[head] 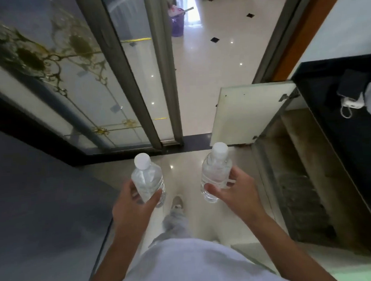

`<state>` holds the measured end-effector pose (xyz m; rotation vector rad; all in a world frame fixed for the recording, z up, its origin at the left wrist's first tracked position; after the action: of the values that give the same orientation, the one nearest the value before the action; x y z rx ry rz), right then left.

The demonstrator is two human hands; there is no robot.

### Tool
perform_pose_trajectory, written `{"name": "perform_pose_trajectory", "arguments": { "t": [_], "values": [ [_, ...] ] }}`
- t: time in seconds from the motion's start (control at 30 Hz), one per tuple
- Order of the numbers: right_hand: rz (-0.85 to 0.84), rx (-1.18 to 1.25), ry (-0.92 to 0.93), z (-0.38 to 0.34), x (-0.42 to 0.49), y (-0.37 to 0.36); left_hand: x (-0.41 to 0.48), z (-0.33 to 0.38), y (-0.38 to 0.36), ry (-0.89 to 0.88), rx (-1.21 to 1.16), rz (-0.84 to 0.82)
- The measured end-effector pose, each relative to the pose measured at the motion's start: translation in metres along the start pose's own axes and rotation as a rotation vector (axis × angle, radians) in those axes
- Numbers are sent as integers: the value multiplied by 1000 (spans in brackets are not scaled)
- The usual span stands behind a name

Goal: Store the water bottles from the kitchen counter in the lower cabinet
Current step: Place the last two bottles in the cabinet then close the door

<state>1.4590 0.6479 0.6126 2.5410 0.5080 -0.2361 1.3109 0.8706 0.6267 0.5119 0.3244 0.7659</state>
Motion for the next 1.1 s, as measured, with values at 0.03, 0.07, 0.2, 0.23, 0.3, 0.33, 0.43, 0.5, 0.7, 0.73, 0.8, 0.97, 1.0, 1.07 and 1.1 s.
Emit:
{"name": "perform_pose_trajectory", "arguments": {
  "t": [0.03, 0.07, 0.2, 0.23, 0.3, 0.33, 0.43, 0.5, 0.7, 0.73, 0.8, 0.97, 1.0, 1.07, 1.1],
  "values": [
    [43, -8, -26, 4, 6, 6, 20, 6, -12, -38, 11, -55],
    [95, -3, -59, 10, 11, 12, 43, 13, -27, -76, 14, -120],
    [316, 30, -241, 24, 15, 39, 113, 48, -78, -214, 56, -372],
    [391, 37, -296, 26, 15, 45, 131, 60, -93, -255, 69, -440],
    [520, 53, -410, 30, 11, 52, 156, 86, -122, -334, 85, -573],
    [575, 72, -468, 32, 6, 55, 163, 99, -138, -379, 99, -637],
    [725, 139, -628, 39, -11, 61, 168, 134, -182, -466, 124, -807],
    [795, 176, -725, 48, -22, 63, 165, 153, -210, -521, 137, -890],
    [868, 247, -832, 72, -16, 80, 153, 175, -271, -551, 169, -1013],
    [854, 248, -830, 75, -7, 85, 155, 177, -275, -553, 180, -1005],
    [840, 260, -809, 80, 16, 97, 162, 182, -282, -556, 185, -978],
    [727, 206, -729, 72, 88, 131, 196, 191, -288, -502, 194, -896],
    [707, 194, -714, 68, 100, 136, 204, 193, -289, -489, 193, -878],
    [697, 191, -689, 62, 121, 144, 219, 198, -295, -485, 197, -860],
    [700, 204, -685, 60, 131, 147, 226, 202, -300, -489, 206, -864]
  ]
}}
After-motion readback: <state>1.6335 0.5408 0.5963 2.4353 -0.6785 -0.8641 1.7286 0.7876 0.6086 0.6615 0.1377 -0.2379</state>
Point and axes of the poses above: each hand's wrist, its own x-axis towards the middle knuckle, its own y-axis out of the back of the hand, z = x × y, the point moved 1 cm from there along x, towards the middle knuckle, and after that the axes turned 5 degrees about -y, right-handed, at the moved point
